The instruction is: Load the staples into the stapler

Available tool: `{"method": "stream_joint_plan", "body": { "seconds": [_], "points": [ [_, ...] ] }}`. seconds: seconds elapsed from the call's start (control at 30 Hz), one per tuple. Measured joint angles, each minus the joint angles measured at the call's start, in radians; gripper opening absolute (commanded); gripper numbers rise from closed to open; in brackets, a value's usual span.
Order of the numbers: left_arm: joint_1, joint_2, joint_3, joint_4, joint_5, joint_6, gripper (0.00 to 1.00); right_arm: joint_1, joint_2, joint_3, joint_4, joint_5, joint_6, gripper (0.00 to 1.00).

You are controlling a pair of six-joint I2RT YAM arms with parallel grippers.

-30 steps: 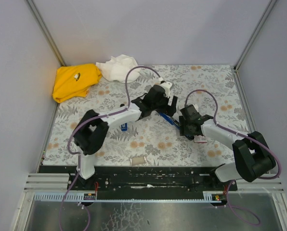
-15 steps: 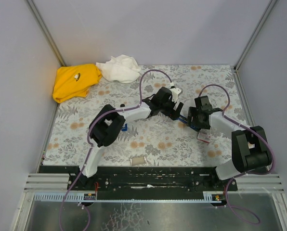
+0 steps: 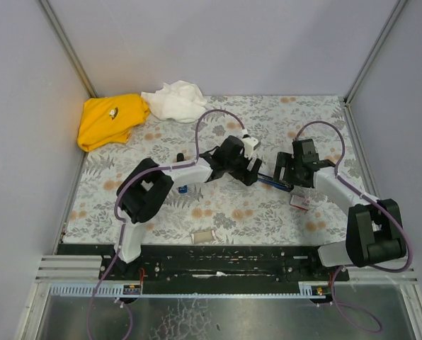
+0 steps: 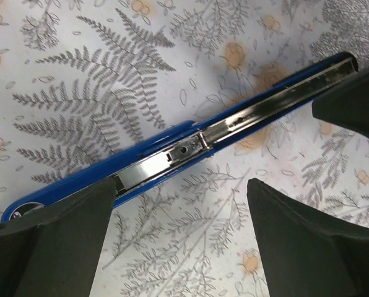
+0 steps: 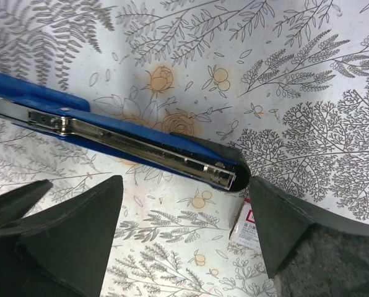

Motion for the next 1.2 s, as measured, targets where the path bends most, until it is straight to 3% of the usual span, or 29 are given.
{"method": "stream_joint_plan", "body": {
  "seconds": [0.2, 0.37, 0.73, 0.9, 1.0, 1.2],
  "points": [
    [-0.019, -0.033, -0.007, -0.010, 0.008, 0.018, 0.86, -0.016, -0.100, 0.000, -0.023, -0.026, 0.003, 0.97],
    [-0.041, -0.020, 0.040, -0.009, 0.039, 0.126, 0.88, -0.080, -0.189, -0.012, -0.047, -0.076, 0.010, 1.00],
    [-0.067, 0.207, 0.303, -0.068, 0.157, 0.332, 0.89, -0.246, -0.320, -0.064, -0.092, -0.226, 0.023, 1.00],
    [-0.067, 0.236, 0.316, -0.141, 0.192, 0.344, 0.88, -0.276, -0.339, -0.071, -0.100, -0.283, 0.024, 0.99],
    [-0.067, 0.236, 0.308, -0.148, 0.190, 0.345, 0.81, -0.279, -0.342, -0.078, -0.099, -0.311, 0.031, 0.99],
    [-0.068, 0.209, 0.245, -0.128, 0.119, 0.348, 0.48, -0.280, -0.349, -0.115, -0.089, -0.345, 0.042, 1.00]
  ]
}}
